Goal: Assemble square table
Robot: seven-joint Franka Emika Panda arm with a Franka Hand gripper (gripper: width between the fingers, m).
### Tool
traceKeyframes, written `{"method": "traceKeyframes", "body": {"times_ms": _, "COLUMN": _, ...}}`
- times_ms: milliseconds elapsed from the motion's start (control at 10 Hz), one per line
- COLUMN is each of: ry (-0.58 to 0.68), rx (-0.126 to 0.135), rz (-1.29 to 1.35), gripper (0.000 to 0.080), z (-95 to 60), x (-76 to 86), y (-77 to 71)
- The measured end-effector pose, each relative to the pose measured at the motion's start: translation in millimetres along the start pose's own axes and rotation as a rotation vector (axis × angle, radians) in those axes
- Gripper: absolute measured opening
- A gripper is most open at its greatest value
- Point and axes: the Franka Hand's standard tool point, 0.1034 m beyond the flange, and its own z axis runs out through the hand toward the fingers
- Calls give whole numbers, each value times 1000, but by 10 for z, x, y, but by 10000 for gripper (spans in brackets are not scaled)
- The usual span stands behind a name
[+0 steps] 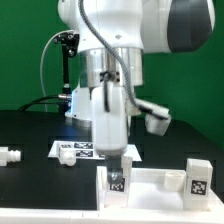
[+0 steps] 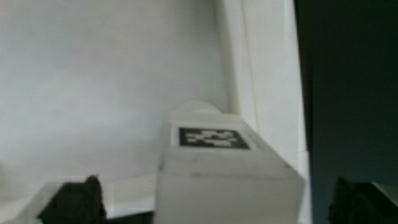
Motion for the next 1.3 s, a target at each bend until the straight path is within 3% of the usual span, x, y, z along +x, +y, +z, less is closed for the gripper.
{"method": "traceKeyframes", "body": {"times_ms": 300, "ry": -12, "rx": 17, "rz": -347, "gripper": 649, "z": -178, "x": -27, "y": -59}}
{"method": "traceKeyframes", "body": {"times_ms": 1100, "ry": -15, "rx": 14, "rz": -334, "gripper": 649, "z": -166, "x": -42, "y": -41}}
{"method": "traceKeyframes", "body": {"times_ms": 1300, "ry": -38, "rx": -4, "rz": -173, "gripper": 649, "z": -290, "x": -247, "y": 198}}
